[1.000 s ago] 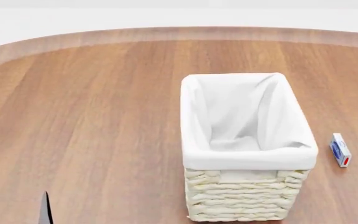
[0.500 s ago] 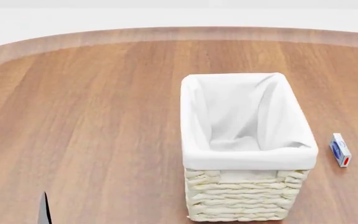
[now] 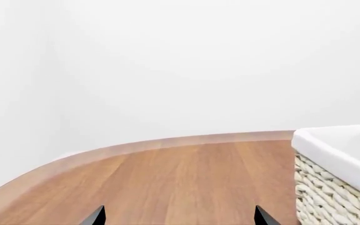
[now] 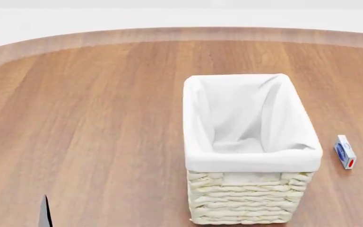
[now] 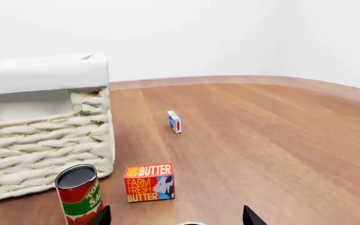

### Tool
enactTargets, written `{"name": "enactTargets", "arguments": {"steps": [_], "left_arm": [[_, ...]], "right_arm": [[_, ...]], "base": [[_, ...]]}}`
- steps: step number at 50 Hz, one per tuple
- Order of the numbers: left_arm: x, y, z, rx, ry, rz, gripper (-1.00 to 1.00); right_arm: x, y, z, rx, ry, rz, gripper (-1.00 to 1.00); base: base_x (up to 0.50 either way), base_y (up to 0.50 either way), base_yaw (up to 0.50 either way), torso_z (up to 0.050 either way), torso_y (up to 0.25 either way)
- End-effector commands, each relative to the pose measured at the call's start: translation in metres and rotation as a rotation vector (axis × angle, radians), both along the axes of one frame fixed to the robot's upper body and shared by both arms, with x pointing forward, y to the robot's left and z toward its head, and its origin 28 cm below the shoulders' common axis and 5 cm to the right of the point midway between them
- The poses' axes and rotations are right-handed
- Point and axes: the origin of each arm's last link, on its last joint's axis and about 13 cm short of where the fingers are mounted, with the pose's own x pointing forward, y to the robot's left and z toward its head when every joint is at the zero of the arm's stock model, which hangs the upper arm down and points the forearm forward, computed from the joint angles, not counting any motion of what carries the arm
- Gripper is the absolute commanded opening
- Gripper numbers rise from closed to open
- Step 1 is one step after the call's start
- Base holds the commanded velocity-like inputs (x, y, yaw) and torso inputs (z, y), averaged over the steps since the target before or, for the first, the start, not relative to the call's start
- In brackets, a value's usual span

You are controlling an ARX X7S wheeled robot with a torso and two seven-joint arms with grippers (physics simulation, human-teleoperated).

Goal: Pick up the alphabet soup and put it in the basket.

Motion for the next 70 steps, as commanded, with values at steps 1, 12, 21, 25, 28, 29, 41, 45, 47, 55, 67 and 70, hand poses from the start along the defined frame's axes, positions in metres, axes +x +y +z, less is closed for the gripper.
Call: {"name": "enactTargets", "arguments": {"steps": [1,12,21,25,28,29,41,45,47,55,67,70], "left_arm": [[0.0,0.0,-0.001,-0.001,0.001,0.002,1.0],[0.0,0.0,-0.001,0.001,0.003,0.002,1.0],[0.001,0.0,-0.002,0.002,0.006,0.001,1.0],[0.001,0.0,-0.002,0.003,0.006,0.002,1.0],[0.001,0.0,-0.002,0.002,0.006,0.002,1.0],[0.001,0.0,-0.002,0.004,0.006,0.002,1.0],[0.001,0.0,-0.002,0.004,0.007,0.002,1.0],[0.001,0.0,-0.002,0.003,0.007,0.001,1.0],[0.001,0.0,-0.002,0.004,0.006,0.001,1.0],[0.0,-0.001,-0.002,0.004,0.009,0.001,1.0],[0.0,-0.001,-0.003,0.002,0.01,-0.001,1.0],[0.001,0.0,-0.003,0.001,0.01,0.0,1.0]], "right_arm": [[0.001,0.003,-0.009,0.01,0.018,-0.001,1.0],[0.003,0.005,-0.013,0.015,0.033,0.0,1.0],[0.006,0.002,-0.021,0.02,0.05,-0.015,1.0],[0.01,0.003,-0.03,0.022,0.058,-0.018,1.0],[0.012,0.002,-0.03,0.021,0.06,-0.021,1.0],[0.012,0.002,-0.03,0.022,0.059,-0.023,1.0],[0.018,0.003,-0.037,0.025,0.065,-0.035,1.0],[0.021,0.003,-0.038,0.025,0.066,-0.037,1.0],[0.022,0.002,-0.039,0.026,0.066,-0.039,1.0],[0.022,0.0,-0.045,0.026,0.074,-0.061,1.0],[0.024,-0.003,-0.05,0.028,0.08,-0.086,1.0],[0.025,-0.003,-0.053,0.027,0.087,-0.086,1.0]], "base": [[0.0,0.0,0.0,0.0,0.0],[0.0,0.0,0.0,0.0,0.0],[0.0,0.0,0.0,0.0,0.0],[0.0,0.0,0.0,0.0,0.0],[0.0,0.0,0.0,0.0,0.0],[0.0,0.0,0.0,0.0,0.0],[0.0,0.0,0.0,0.0,0.0],[0.0,0.0,0.0,0.0,0.0],[0.0,0.0,0.0,0.0,0.0],[0.0,0.0,0.0,0.0,0.0],[0.0,0.0,0.0,0.0,0.0],[0.0,0.0,0.0,0.0,0.0]]}}
